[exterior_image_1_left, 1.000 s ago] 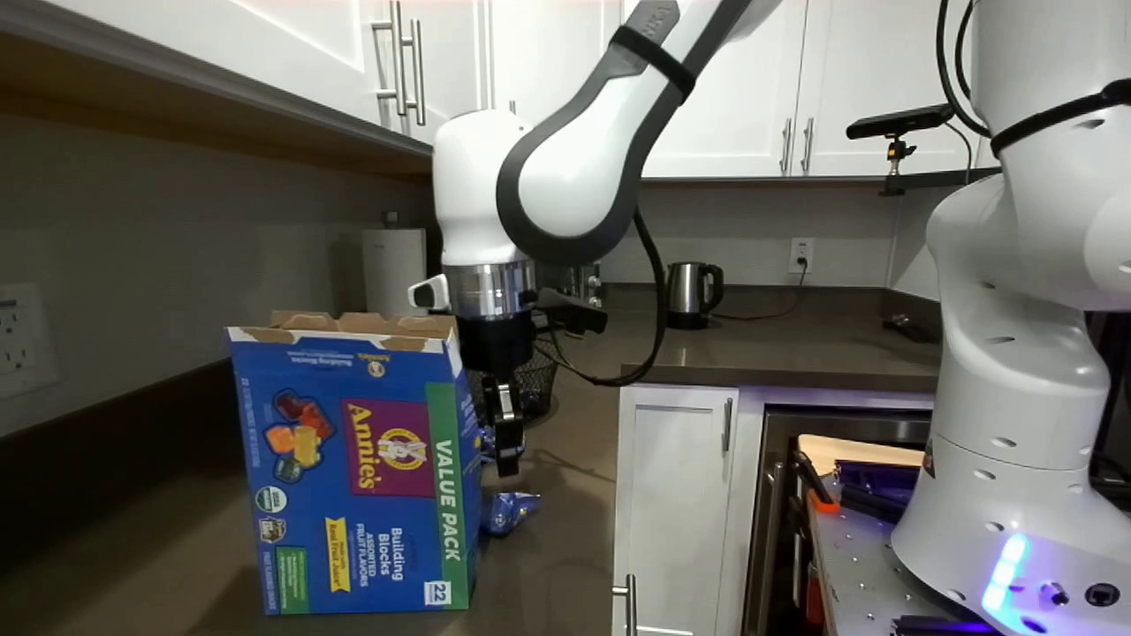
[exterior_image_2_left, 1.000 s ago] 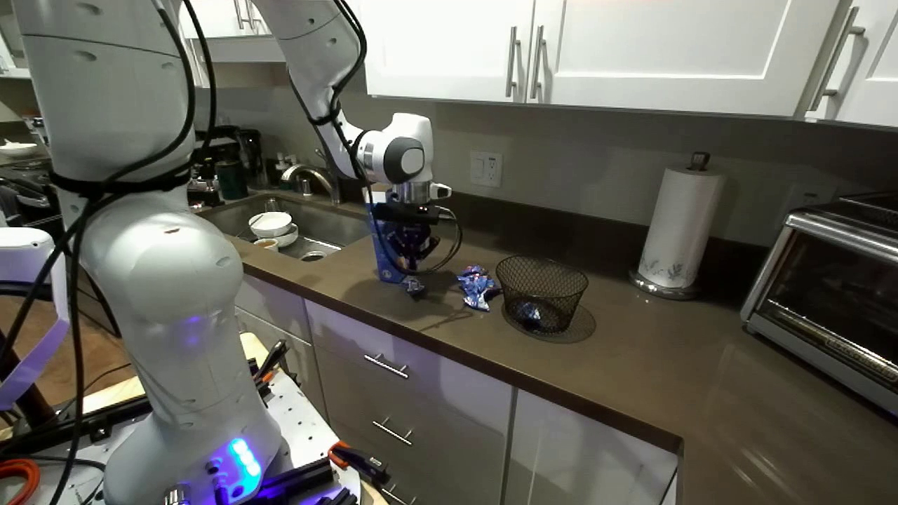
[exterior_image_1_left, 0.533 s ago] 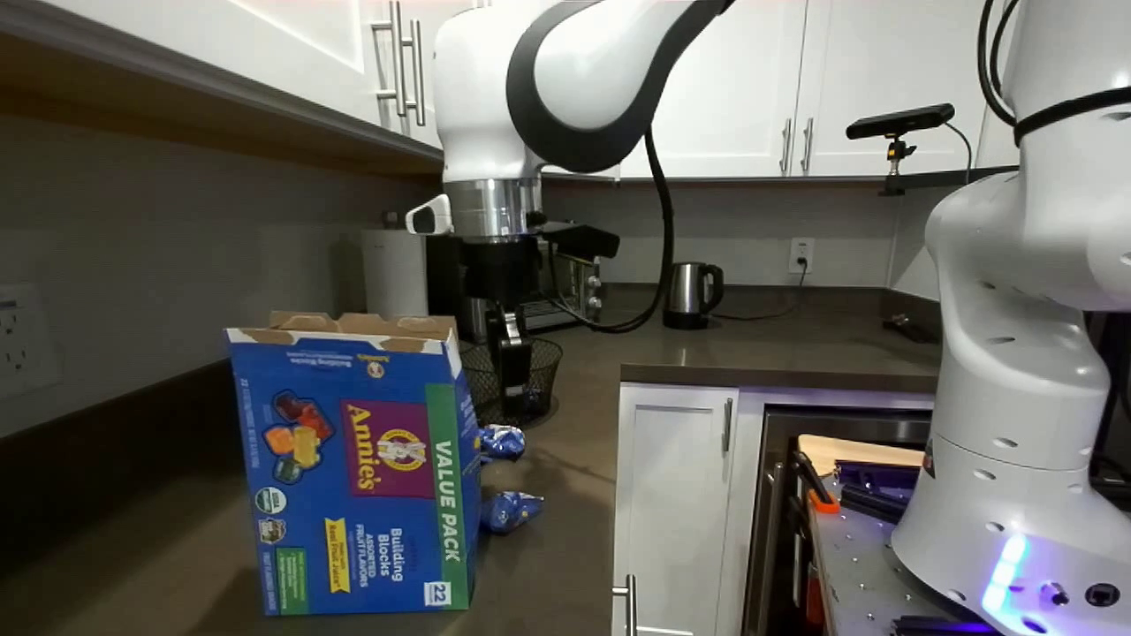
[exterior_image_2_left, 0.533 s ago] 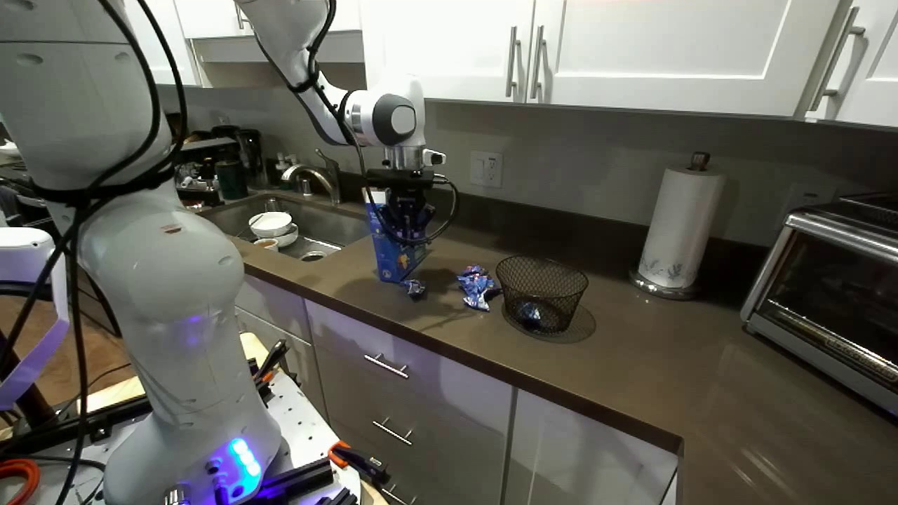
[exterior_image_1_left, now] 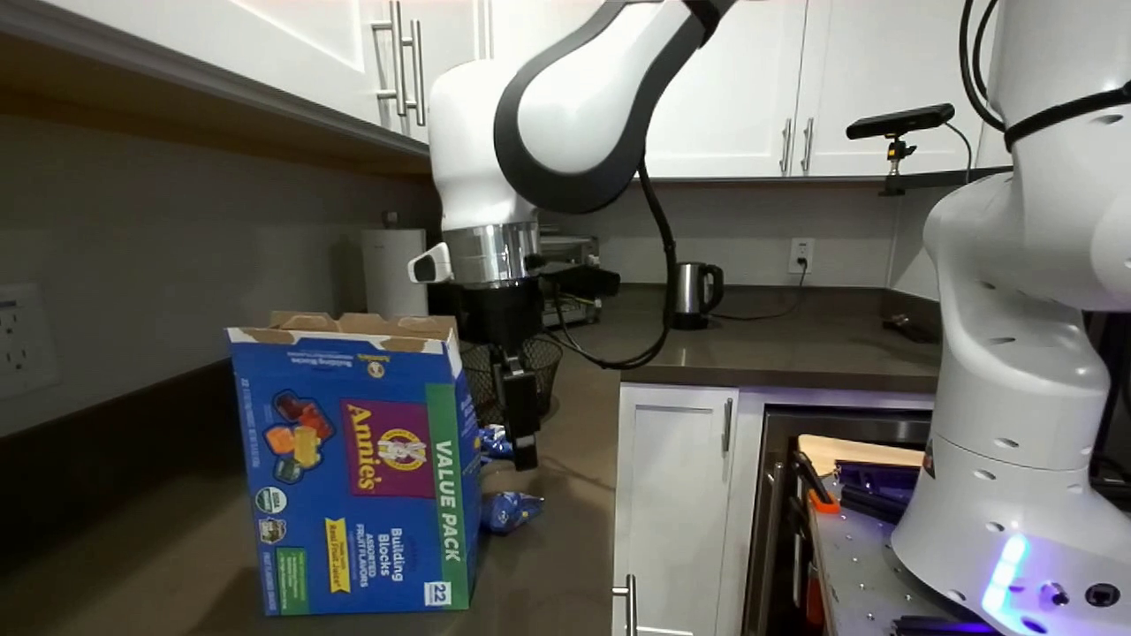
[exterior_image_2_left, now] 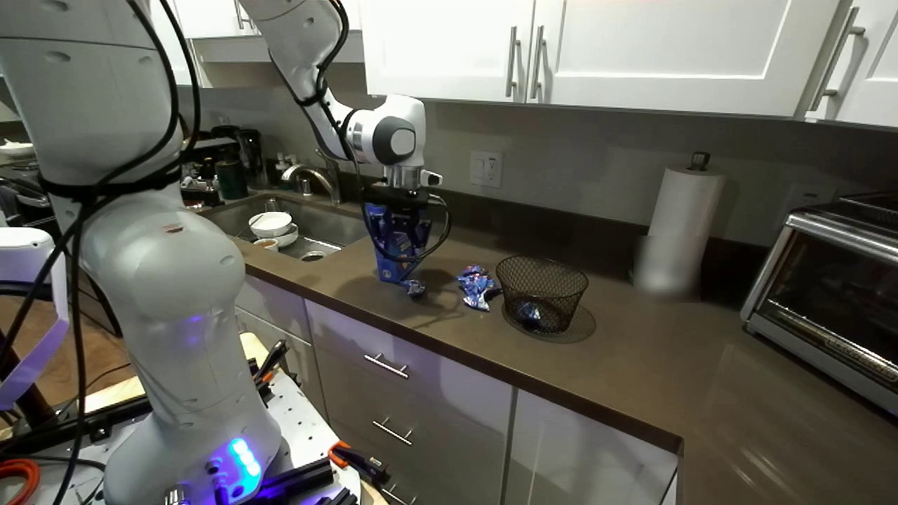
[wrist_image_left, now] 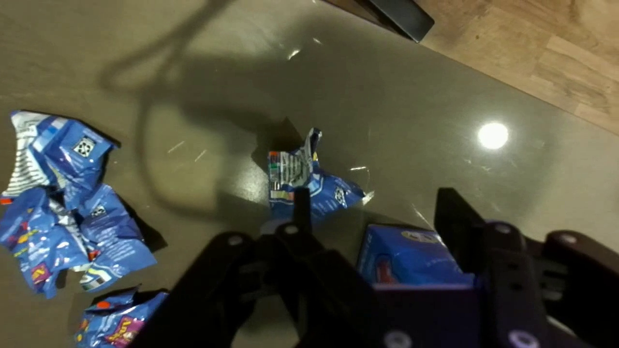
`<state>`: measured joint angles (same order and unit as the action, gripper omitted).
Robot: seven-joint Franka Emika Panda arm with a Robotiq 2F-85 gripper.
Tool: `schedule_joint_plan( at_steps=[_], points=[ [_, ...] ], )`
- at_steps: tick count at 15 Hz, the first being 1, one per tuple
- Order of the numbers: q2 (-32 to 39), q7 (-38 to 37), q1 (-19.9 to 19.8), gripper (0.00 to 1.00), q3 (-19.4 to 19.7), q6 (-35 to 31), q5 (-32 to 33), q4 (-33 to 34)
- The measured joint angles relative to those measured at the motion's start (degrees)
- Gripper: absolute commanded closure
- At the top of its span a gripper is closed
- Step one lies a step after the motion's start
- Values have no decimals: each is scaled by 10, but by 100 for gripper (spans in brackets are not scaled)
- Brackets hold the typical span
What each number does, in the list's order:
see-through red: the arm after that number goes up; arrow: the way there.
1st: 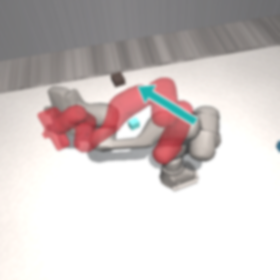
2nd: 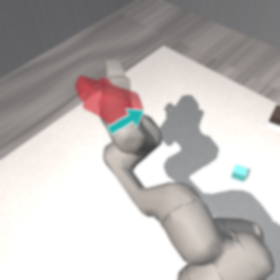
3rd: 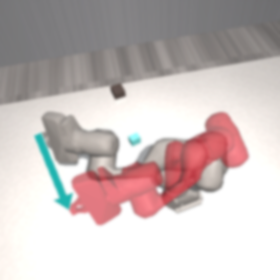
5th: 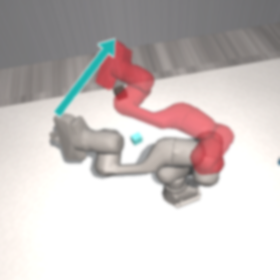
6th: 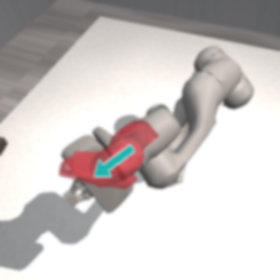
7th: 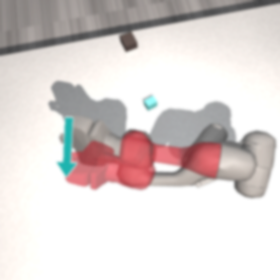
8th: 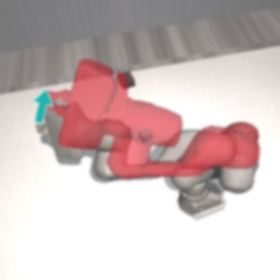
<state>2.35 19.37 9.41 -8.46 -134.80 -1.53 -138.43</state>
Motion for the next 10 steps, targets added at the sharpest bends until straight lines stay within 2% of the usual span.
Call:
schedule_joint_plan(
  at_steps=[9, 10],
  points=[
    [85, 0, -4, 0, 7, -68, 43, 5],
    [92, 0, -5, 17, 8, -73, 45, 6]
  ],
)
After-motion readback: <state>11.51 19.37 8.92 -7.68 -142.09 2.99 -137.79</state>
